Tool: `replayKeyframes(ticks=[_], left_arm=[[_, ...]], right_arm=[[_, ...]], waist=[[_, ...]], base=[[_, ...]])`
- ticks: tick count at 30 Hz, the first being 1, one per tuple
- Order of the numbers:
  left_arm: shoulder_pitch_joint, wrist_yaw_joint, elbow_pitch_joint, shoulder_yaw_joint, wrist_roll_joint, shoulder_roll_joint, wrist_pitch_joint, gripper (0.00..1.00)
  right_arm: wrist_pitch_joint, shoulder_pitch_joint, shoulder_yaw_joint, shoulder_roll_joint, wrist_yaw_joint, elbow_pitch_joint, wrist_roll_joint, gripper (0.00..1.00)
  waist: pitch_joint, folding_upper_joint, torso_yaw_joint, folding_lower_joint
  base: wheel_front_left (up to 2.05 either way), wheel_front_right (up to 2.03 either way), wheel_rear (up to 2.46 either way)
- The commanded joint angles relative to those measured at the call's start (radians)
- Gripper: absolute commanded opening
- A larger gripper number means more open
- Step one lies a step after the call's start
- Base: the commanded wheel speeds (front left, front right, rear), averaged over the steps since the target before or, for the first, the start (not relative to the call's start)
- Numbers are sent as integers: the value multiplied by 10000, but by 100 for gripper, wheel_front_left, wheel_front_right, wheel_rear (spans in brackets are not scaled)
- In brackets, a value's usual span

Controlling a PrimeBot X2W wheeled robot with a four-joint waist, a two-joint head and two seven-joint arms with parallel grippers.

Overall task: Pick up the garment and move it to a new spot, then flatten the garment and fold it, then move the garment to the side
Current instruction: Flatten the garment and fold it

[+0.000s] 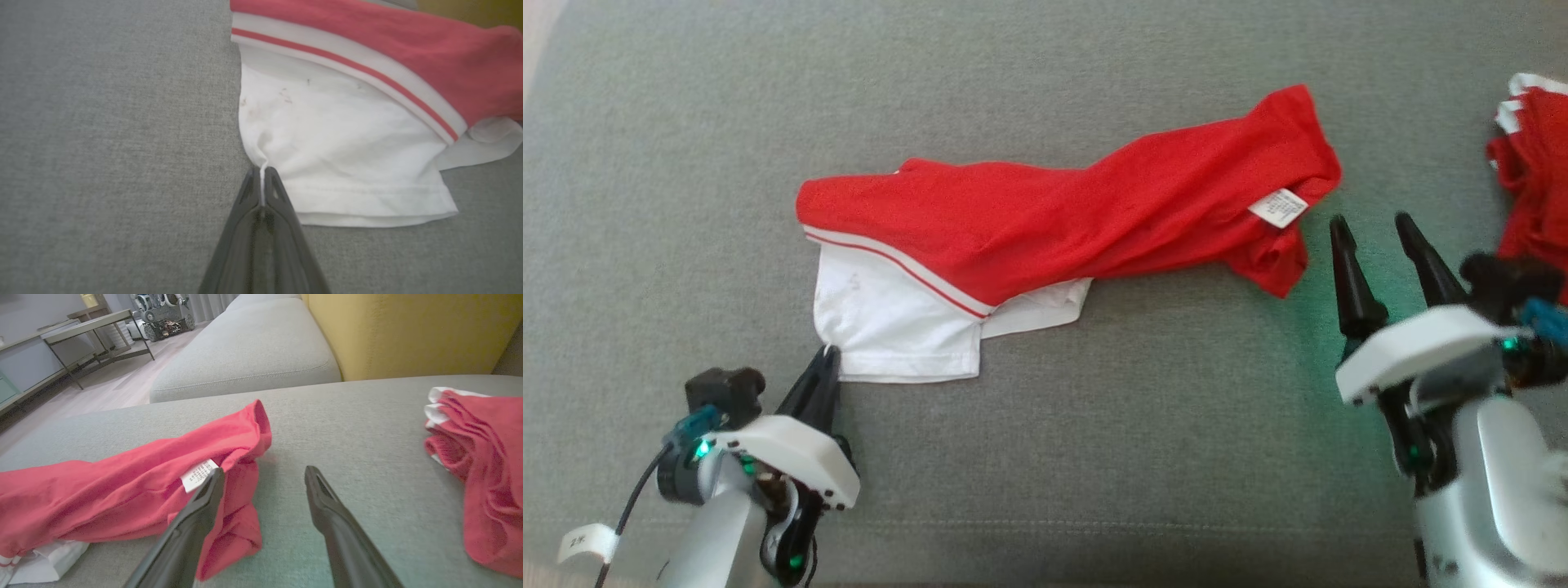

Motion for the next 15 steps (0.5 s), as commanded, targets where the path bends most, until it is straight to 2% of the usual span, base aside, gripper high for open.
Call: replayKeyframes(ticks=[1,8,9,10,11,15], left_arm=[[-416,23,-231,266,111,163,-113,0],[-607,7,-211,180,123,102,-353,0],[-637,5,-204,166,126,93,-390,0],[-668,4,-205,164,127,83,-441,0],[-696,5,-208,162,131,78,-488,0],[-789,32,-355,213,150,76,-701,0]], right_arm=[[55,-547,337,-154,-7,-107,147,100],[218,-1422,650,-270,-7,963,598,100],[238,-1527,699,-297,-7,1100,650,50],[295,-1603,760,-322,-7,1234,709,13],[318,-1665,798,-345,-7,1328,773,0],[176,-1829,903,-465,-7,1422,927,0]], waist=[[83,0,113,0],[216,0,283,0],[237,0,311,0],[254,0,338,0],[270,0,362,0],[328,0,422,0]], base=[[0,0,0],[0,0,0],[0,0,0],[0,0,0],[0,0,0],[0,0,0]])
